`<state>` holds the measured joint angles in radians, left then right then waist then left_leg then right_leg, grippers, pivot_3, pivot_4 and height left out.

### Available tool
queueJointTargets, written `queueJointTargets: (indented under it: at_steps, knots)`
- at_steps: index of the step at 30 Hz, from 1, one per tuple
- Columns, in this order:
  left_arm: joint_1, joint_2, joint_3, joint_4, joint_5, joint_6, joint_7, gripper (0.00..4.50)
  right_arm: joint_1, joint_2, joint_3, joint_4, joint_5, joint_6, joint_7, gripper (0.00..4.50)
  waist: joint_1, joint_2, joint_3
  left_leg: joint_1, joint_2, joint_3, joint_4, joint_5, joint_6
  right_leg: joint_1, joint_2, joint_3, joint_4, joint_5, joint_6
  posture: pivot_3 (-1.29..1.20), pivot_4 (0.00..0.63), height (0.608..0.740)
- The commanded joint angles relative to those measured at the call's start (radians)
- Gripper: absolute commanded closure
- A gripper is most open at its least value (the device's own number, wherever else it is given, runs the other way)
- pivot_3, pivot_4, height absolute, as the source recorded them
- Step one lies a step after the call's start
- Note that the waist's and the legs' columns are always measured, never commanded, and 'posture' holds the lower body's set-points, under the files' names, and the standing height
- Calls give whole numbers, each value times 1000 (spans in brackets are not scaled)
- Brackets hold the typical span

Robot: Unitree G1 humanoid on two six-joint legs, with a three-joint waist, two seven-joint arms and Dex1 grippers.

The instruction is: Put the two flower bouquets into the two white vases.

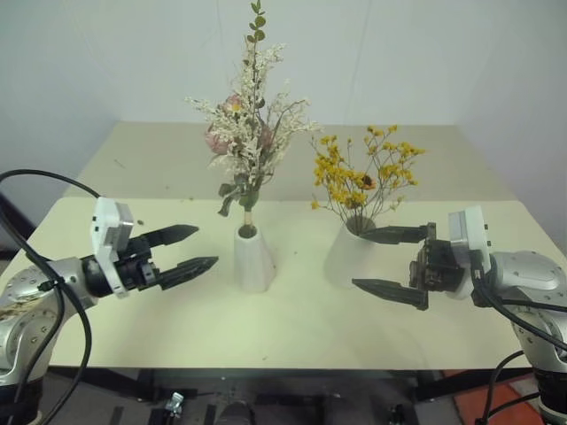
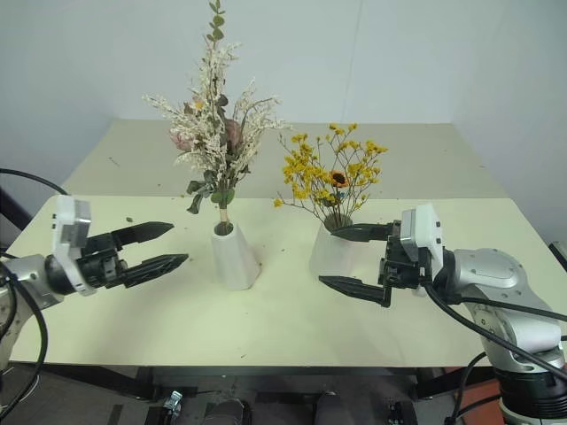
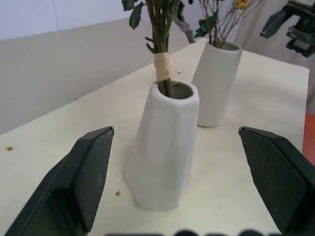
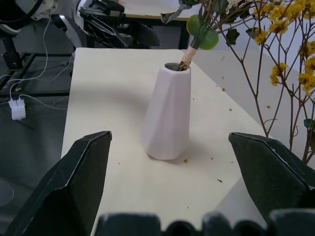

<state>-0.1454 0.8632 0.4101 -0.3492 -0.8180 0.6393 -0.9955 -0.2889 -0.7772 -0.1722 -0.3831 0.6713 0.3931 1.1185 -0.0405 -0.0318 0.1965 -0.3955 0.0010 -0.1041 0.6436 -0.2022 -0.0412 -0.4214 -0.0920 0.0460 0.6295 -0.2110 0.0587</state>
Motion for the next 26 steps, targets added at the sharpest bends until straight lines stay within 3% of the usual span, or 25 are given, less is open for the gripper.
queueJointTargets:
  at_steps: [1,11,26]
  knots:
    - [7,31,54,19,13,-70,-72,54,-13,-28,-39,15,1,-25,20,0,1,0,0,0,0,0,0,0,0,0,0,0,0,0,0,0,150,740]
    - [50,119,102,51,2,-90,-221,54,-5,-85,-102,70,-2,-25,33,0,0,0,0,0,0,0,0,0,0,0,0,0,0,0,-1,0,150,740]
    - [6,114,86,71,8,-99,-247,54,26,-149,-175,116,-7,-21,63,0,-2,0,0,0,1,0,0,0,0,0,0,0,0,-1,-1,0,150,740]
